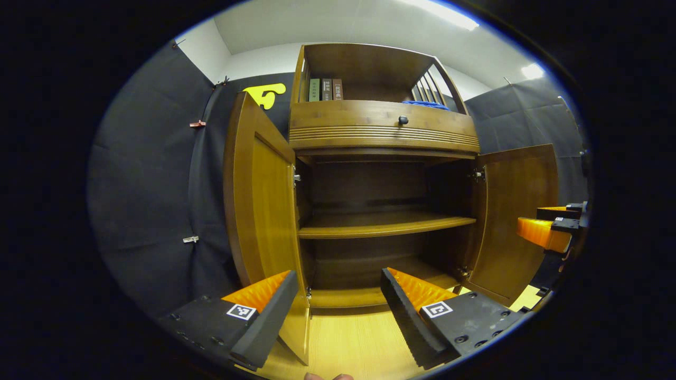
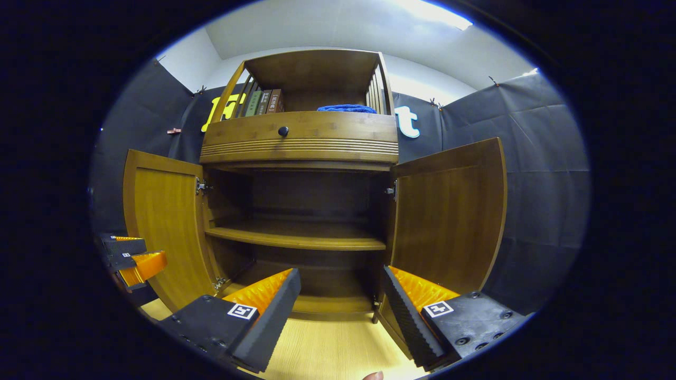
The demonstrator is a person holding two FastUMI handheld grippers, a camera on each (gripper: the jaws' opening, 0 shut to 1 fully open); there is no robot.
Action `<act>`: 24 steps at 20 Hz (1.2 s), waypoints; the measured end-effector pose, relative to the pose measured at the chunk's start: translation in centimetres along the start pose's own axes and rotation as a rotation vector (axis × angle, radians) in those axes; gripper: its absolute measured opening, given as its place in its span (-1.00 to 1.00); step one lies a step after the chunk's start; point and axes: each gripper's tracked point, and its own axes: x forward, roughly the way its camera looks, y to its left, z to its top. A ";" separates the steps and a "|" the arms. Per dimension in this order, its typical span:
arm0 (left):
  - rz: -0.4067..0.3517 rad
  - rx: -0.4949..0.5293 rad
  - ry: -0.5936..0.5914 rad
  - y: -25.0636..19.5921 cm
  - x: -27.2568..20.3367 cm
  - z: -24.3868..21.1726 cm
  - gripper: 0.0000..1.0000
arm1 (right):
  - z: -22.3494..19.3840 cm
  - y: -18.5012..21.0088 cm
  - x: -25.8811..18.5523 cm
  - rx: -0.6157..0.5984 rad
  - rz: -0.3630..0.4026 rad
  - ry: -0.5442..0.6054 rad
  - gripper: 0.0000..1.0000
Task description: Open the right door of the double-door shoe cabinet with the right hand, and open the left door with the left hand.
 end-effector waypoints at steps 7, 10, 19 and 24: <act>0.027 -0.013 0.005 0.6 -0.2 0.0 0.94 | -0.4 1.3 -0.1 -0.009 0.038 0.007 0.97; 0.026 -0.021 0.006 0.6 -0.2 0.1 0.94 | -0.4 1.4 -0.2 -0.024 0.047 0.008 0.97; 0.020 -0.010 0.000 0.1 -0.4 0.3 0.94 | -0.6 1.2 -0.2 -0.022 0.053 0.013 0.97; 0.017 -0.010 0.005 -0.2 -0.3 0.3 0.96 | -0.7 1.0 -0.3 -0.023 0.053 0.016 0.97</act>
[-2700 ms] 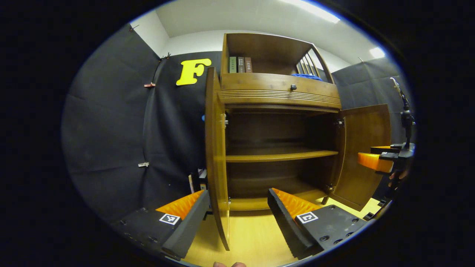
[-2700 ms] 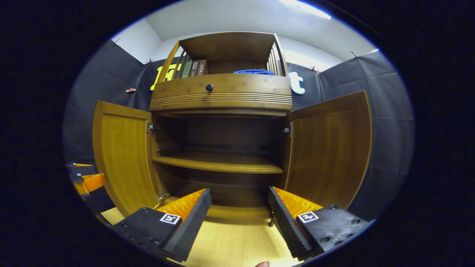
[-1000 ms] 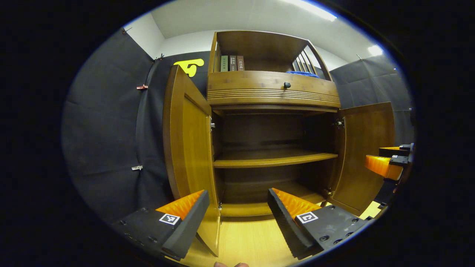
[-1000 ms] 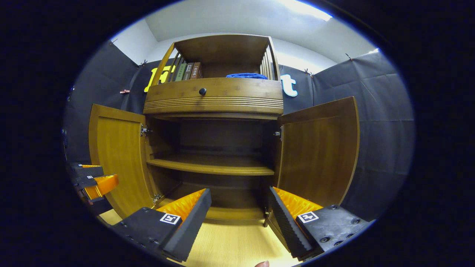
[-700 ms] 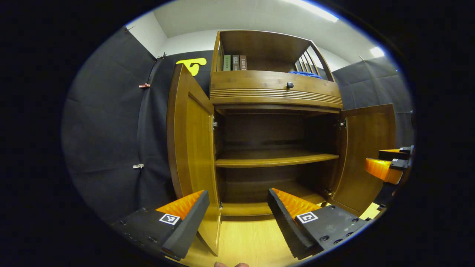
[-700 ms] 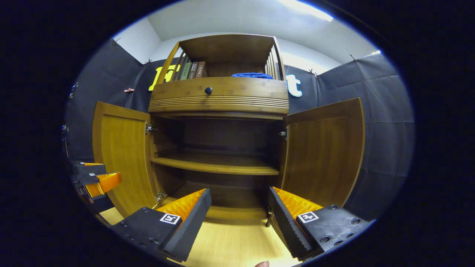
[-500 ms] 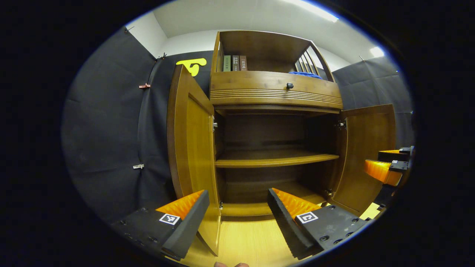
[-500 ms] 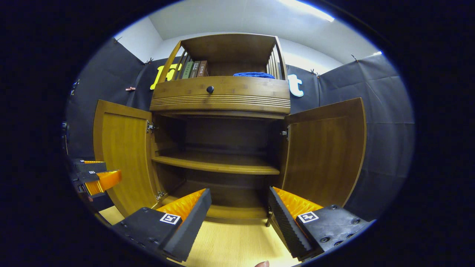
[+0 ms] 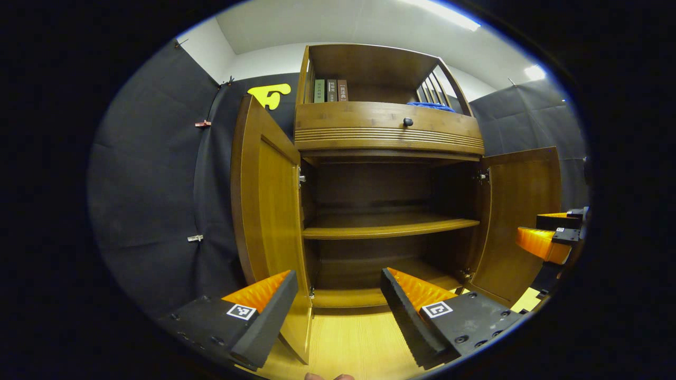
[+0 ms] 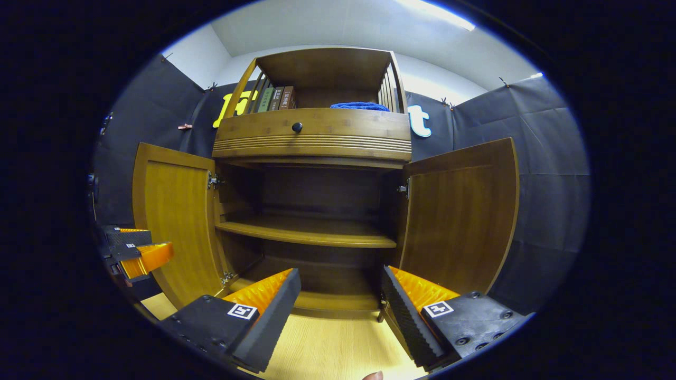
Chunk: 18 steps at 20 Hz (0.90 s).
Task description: Open the right door of the double-door shoe cabinet with the right hand, and open the left door with the left hand.
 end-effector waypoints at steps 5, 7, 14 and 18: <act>0.004 -0.008 0.003 -0.1 0.1 -0.2 0.94 | -0.1 -0.2 0.0 -0.004 0.000 0.001 0.97; 0.006 -0.005 0.003 -0.2 0.0 -0.2 0.96 | -0.2 -0.3 0.1 -0.001 -0.002 0.003 0.97; 0.013 -0.004 0.006 0.1 0.2 -0.2 0.99 | -0.2 -0.2 0.4 0.002 0.004 0.000 0.97; 0.017 -0.005 0.010 0.1 0.2 -0.4 0.99 | -0.4 -0.1 0.6 0.004 0.008 0.004 0.97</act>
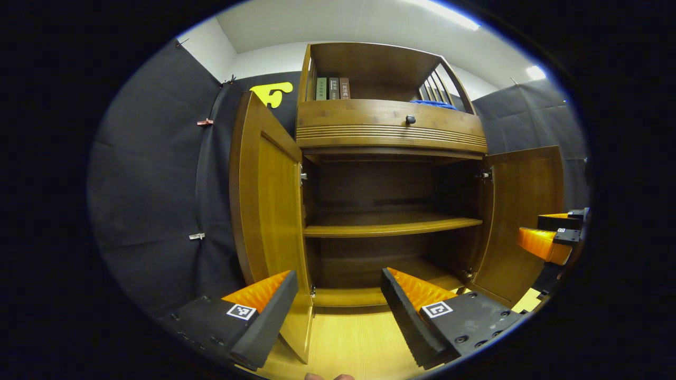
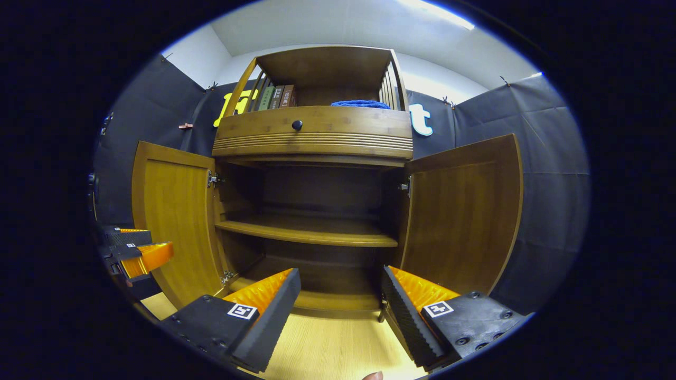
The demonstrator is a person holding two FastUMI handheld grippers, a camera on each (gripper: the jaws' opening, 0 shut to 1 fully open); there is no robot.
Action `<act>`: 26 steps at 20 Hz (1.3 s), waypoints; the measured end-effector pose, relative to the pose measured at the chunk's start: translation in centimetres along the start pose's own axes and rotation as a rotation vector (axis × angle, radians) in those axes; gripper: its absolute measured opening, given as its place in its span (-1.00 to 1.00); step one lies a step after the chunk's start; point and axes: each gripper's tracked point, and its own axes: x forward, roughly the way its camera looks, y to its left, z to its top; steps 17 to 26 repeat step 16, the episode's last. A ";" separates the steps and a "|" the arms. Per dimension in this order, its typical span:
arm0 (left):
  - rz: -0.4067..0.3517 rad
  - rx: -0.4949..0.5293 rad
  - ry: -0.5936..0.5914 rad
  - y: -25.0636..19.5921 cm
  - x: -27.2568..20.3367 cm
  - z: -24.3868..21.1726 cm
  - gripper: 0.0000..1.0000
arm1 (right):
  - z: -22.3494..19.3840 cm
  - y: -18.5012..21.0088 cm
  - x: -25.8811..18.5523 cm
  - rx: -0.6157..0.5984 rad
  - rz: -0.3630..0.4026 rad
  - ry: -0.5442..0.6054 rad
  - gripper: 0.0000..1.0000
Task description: Open the right door of the double-door shoe cabinet with the right hand, and open the left door with the left hand.
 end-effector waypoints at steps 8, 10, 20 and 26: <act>0.006 0.008 -0.001 0.2 0.1 0.1 0.94 | -0.1 0.3 0.5 0.007 0.007 0.000 0.97; 0.008 0.007 0.001 0.4 0.2 0.0 0.99 | -0.2 0.3 0.6 0.005 0.008 0.001 0.97; 0.006 0.009 -0.003 0.2 0.5 0.2 0.93 | -0.1 0.1 0.9 0.012 0.004 -0.001 1.00; 0.006 0.009 -0.003 0.2 0.5 0.2 0.93 | -0.1 0.1 0.9 0.012 0.004 -0.001 1.00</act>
